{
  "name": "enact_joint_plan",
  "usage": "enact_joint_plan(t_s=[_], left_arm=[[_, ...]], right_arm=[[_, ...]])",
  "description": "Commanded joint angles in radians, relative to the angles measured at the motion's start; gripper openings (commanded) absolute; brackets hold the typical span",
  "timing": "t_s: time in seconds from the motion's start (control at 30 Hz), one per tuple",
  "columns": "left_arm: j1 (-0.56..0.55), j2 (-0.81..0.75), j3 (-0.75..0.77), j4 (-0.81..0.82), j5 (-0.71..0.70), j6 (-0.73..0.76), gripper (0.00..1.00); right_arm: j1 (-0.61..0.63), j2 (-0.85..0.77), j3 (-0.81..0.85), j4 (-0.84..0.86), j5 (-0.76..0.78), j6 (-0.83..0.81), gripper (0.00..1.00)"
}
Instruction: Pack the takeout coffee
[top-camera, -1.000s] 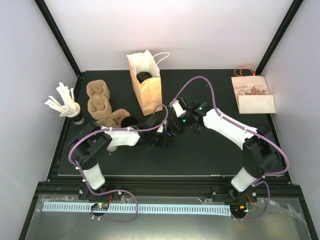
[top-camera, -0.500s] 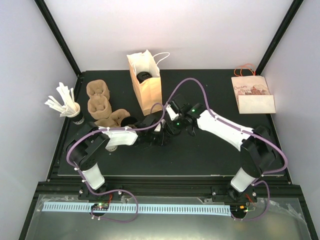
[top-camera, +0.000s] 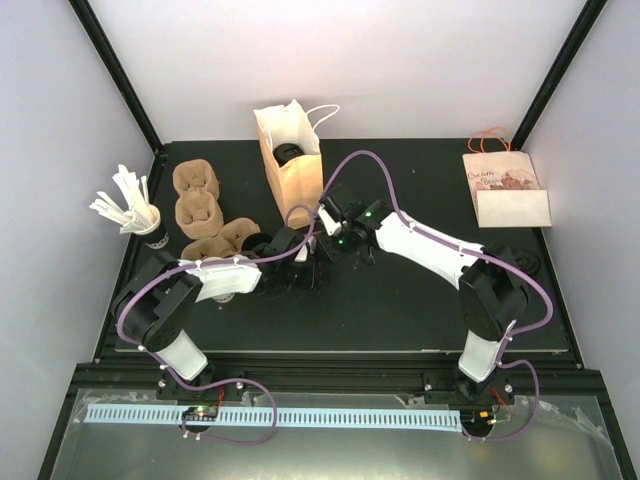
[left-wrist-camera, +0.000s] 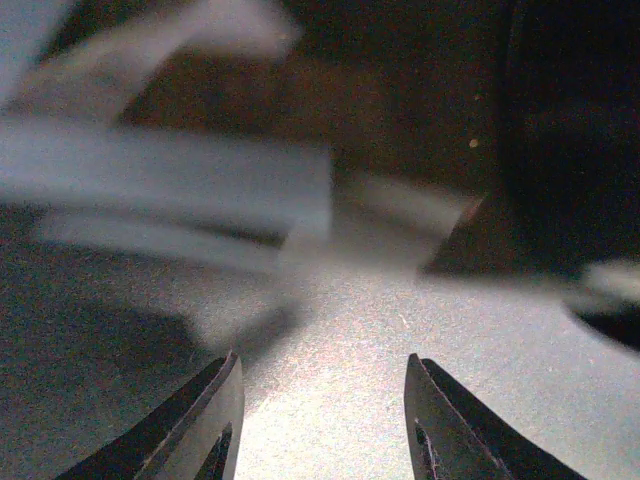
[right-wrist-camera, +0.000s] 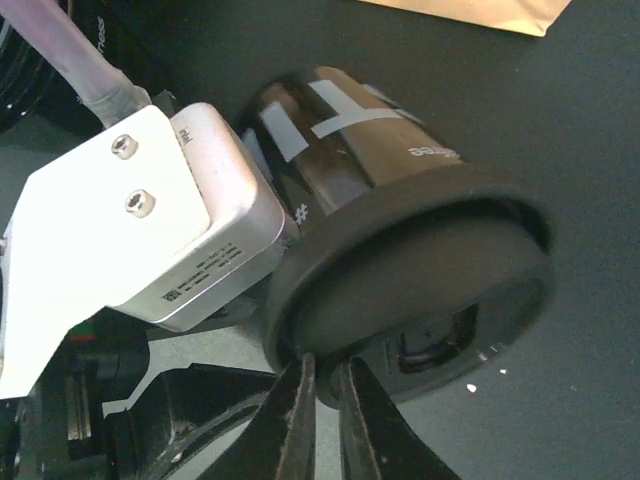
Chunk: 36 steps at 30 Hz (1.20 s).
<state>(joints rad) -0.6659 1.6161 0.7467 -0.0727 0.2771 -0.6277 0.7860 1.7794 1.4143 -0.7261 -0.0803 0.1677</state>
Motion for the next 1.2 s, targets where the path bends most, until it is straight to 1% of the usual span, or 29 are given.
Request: enact_joint_plan(t_s=[0.0,0.1,0.27,0.47,0.53,0.6,0.67,0.73,0.8,0.87,0.93,0.97,1.07,1.17], left_arm=[[0.002,-0.019,-0.013,0.028,0.025,0.024,0.46],[0.001,-0.037,-0.021,0.029,0.024,0.026,0.47],[0.001,-0.069,-0.027,0.018,0.033,0.037,0.47],[-0.005,-0.066,-0.023,0.065,0.141,0.016,0.46],[-0.008,-0.086,-0.013,0.037,0.115,0.021,0.46],[-0.008,-0.113,0.007,-0.021,0.065,0.046,0.47],[-0.006,-0.136,0.04,-0.095,0.012,0.076,0.48],[-0.005,-0.153,0.08,-0.167,-0.035,0.108,0.49],[0.001,-0.166,0.125,-0.23,-0.077,0.136,0.5],[0.011,-0.174,0.172,-0.287,-0.109,0.162,0.52],[0.022,-0.167,0.218,-0.342,-0.145,0.182,0.53],[0.029,-0.16,0.239,-0.363,-0.164,0.19,0.54],[0.055,-0.127,0.295,-0.413,-0.196,0.216,0.62],[0.065,-0.067,0.351,-0.433,-0.232,0.261,0.67]], right_arm=[[0.004,0.005,0.017,0.073,0.007,0.027,0.07],[-0.001,-0.002,0.001,0.101,-0.004,0.051,0.03],[-0.004,-0.041,-0.022,0.102,0.025,0.059,0.01],[-0.005,-0.121,-0.035,0.049,0.036,0.048,0.01],[-0.011,-0.153,-0.055,0.029,0.074,0.059,0.02],[-0.046,-0.203,-0.092,0.034,0.065,0.068,0.04],[-0.102,-0.241,-0.15,0.065,0.006,0.078,0.11],[-0.16,-0.268,-0.197,0.116,-0.083,0.093,0.22],[-0.213,-0.275,-0.234,0.171,-0.194,0.122,0.28],[-0.254,-0.265,-0.26,0.235,-0.262,0.172,0.3],[-0.28,-0.244,-0.273,0.306,-0.3,0.246,0.32],[-0.286,-0.231,-0.274,0.338,-0.309,0.279,0.36],[-0.287,-0.188,-0.277,0.442,-0.346,0.352,0.44],[-0.288,-0.145,-0.277,0.525,-0.351,0.383,0.49]])
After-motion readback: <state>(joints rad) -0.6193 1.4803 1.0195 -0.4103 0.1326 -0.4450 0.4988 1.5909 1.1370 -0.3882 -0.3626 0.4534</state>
